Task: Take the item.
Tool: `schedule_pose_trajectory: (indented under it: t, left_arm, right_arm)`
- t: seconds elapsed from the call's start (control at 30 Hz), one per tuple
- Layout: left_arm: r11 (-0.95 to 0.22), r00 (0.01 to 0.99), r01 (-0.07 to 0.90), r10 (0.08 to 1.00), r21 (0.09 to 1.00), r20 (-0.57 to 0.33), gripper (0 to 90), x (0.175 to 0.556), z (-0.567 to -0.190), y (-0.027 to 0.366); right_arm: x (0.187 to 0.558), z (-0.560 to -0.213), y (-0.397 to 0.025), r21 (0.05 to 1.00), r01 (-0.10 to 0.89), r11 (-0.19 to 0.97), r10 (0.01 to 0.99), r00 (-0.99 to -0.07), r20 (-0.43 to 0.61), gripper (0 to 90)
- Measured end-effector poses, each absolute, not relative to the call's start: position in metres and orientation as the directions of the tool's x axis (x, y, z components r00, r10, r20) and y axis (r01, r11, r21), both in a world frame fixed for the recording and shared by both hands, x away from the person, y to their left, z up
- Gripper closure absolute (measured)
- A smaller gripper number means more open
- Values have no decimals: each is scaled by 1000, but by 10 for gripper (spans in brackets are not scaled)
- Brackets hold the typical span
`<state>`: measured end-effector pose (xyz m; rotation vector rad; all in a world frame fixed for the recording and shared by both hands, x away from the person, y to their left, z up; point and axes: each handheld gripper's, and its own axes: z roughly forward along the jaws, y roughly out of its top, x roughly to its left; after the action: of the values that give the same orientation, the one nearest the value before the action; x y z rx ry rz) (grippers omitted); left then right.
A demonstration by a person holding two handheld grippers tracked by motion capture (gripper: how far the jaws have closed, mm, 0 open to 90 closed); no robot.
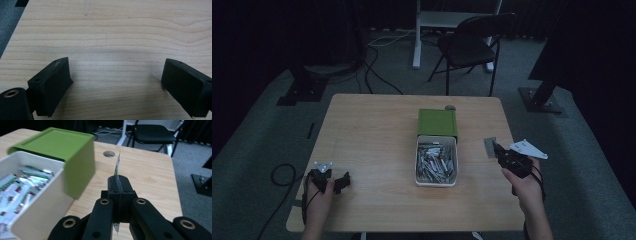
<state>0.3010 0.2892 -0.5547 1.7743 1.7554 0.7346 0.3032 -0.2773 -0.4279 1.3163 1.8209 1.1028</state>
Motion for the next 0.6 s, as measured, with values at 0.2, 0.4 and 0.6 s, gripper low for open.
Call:
schedule_pose_trajectory:
  t: [0.2,0.4,0.6]
  left_arm:
    - [-13,7,710,1000,704,12,95,301,-555,289]
    - [-13,7,709,1000,705,11,95,301,-555,289]
    - [-12,6,709,1000,705,11,95,301,-555,289]
  right_arm:
    - [304,-443,-294,879,455,142,965,-261,-21,900]
    - [306,-460,-308,858,496,133,974,-224,-21,900]
    - [307,-477,-314,836,526,153,977,-206,-49,900]
